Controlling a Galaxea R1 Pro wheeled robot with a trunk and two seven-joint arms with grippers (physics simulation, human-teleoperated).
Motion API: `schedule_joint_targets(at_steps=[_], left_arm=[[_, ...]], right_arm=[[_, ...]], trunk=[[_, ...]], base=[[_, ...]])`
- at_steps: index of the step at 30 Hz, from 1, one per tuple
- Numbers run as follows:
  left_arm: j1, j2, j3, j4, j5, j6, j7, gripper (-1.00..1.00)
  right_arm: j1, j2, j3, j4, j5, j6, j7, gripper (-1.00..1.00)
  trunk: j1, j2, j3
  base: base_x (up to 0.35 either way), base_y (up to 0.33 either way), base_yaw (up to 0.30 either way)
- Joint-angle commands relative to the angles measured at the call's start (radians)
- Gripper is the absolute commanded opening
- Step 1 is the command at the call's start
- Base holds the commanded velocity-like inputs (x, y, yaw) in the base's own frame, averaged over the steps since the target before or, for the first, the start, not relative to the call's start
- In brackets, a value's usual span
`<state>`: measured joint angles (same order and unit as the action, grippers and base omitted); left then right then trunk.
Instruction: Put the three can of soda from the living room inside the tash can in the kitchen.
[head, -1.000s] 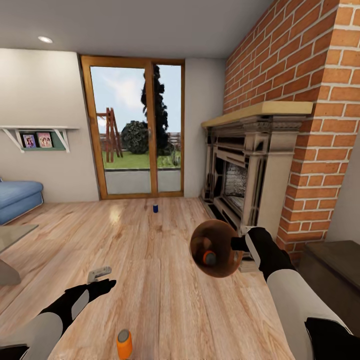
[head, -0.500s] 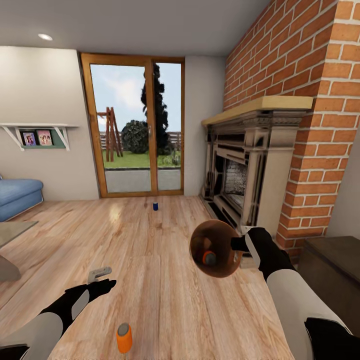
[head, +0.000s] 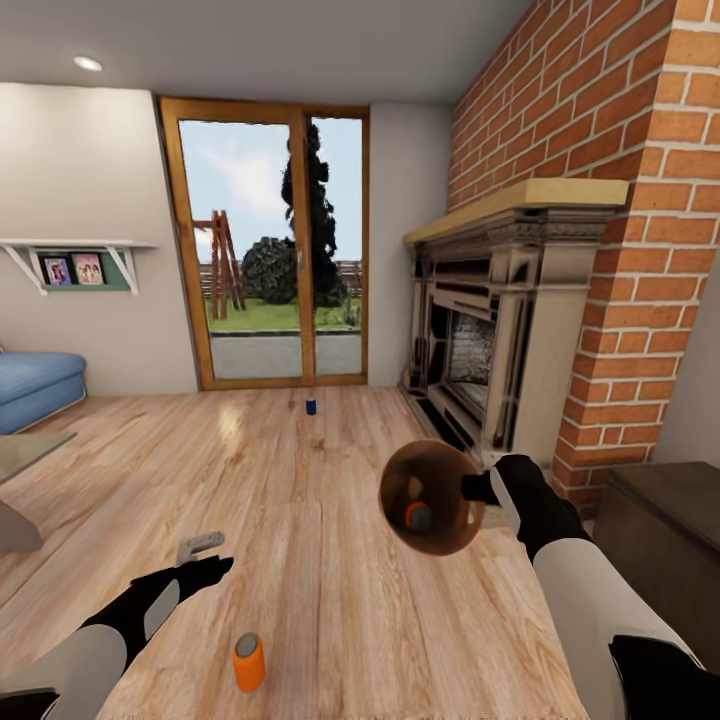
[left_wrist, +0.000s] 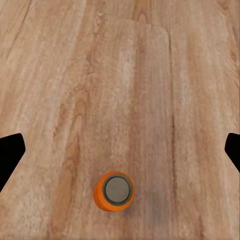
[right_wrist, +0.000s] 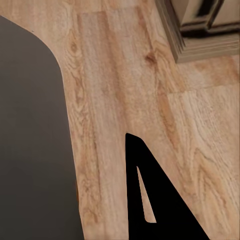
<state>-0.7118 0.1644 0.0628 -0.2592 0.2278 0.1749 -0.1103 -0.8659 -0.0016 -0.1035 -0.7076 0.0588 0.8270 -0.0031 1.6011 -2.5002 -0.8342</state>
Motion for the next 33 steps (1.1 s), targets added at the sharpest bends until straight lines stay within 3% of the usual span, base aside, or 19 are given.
schedule_joint_targets(at_steps=[1, 20, 30, 33], left_arm=[[0.0, 0.0, 0.0, 0.0, 0.0, -0.002, 0.0, 1.0], [0.0, -0.018, -0.003, 0.0, -0.001, -0.007, -0.002, 1.0], [0.0, -0.034, -0.109, 0.0, 0.001, -0.033, -0.003, 1.0], [0.0, -0.035, -0.115, 0.001, 0.001, -0.034, -0.003, 1.0]], right_arm=[[-0.001, 0.0, -0.001, -0.001, -0.011, 0.0, 0.0, -1.0], [0.001, 0.005, 0.021, -0.001, -0.012, 0.0, 0.0, -1.0], [0.001, 0.004, 0.027, -0.001, -0.012, 0.0, 0.0, -1.0], [0.001, 0.005, 0.027, -0.001, -0.012, 0.0, 0.0, -1.0]], trunk=[[0.0, -0.001, -0.004], [0.009, -0.005, -0.077], [0.013, -0.007, -0.116], [0.015, -0.008, -0.127]], base=[[0.0, 0.0, 0.0], [0.0, 0.0, 0.0], [0.0, 0.0, 0.0], [0.0, 0.0, 0.0]])
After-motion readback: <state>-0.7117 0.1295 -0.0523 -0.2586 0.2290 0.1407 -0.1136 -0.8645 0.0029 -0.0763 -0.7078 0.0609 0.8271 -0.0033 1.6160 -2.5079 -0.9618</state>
